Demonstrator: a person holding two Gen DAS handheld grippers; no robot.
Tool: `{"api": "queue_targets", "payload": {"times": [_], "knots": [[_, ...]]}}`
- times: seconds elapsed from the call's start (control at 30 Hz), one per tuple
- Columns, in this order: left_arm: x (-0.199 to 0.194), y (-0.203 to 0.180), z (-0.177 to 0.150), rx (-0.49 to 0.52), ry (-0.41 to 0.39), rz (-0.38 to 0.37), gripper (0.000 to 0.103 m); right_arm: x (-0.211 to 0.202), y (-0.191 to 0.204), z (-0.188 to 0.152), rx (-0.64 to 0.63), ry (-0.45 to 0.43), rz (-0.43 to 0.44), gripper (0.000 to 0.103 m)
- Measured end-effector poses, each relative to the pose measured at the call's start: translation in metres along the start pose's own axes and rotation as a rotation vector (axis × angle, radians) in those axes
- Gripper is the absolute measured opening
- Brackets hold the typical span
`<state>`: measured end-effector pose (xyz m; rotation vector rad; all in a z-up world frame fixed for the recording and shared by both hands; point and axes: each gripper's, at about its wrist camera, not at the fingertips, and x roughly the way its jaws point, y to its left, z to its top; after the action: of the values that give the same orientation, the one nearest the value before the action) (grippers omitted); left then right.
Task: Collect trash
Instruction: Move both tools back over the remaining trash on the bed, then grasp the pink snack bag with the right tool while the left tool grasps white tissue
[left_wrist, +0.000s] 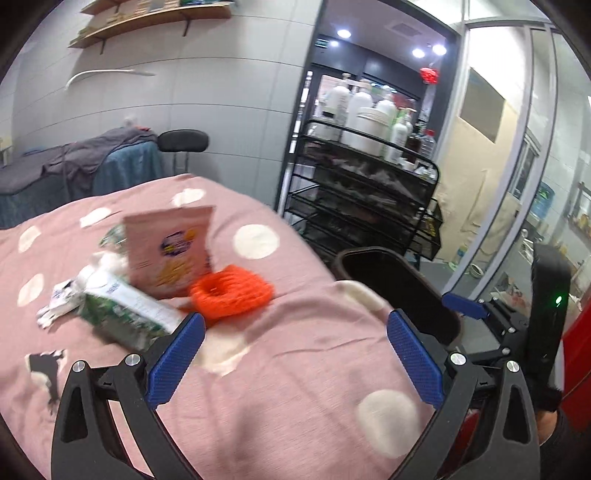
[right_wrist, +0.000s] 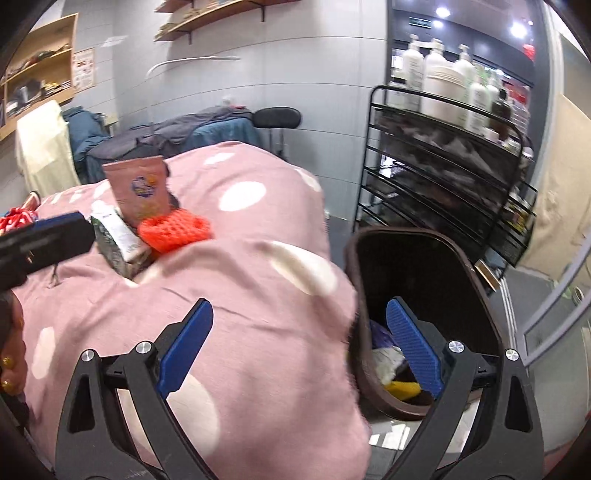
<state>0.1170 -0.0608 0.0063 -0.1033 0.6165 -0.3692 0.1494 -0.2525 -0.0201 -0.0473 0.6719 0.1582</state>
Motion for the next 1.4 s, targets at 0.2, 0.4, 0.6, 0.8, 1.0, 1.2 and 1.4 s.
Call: {"api": "queue_targets", "payload": {"times": [0.2,0.4,0.6,0.8,1.0,1.2,1.4], "knots": [[-0.017,0.043,-0.017,-0.069,-0.001,0.090,0.098,0.007,0.034,0.019,-0.066,-0.027,0.065,0.094],[-0.031,0.090,-0.031,-0.154,0.013,0.148,0.098,0.017,0.067,0.043,-0.130,-0.057,0.157,0.094],[-0.034,0.124,-0.038,-0.217,0.036,0.166,0.098,0.039,0.098,0.070,-0.198,-0.057,0.276,0.094],[-0.031,0.148,-0.035,-0.240,0.060,0.162,0.098,0.071,0.129,0.104,-0.352,-0.044,0.343,0.094],[-0.025,0.170,-0.031,-0.252,0.075,0.182,0.098,0.107,0.160,0.125,-0.566,-0.011,0.403,0.094],[-0.019,0.201,-0.020,-0.233,0.092,0.243,0.097,0.134,0.175,0.125,-0.666,0.037,0.462,0.072],[0.010,0.227,-0.001,-0.181,0.163,0.280,0.086,0.147,0.171,0.115,-0.654,0.104,0.516,0.016]]}}
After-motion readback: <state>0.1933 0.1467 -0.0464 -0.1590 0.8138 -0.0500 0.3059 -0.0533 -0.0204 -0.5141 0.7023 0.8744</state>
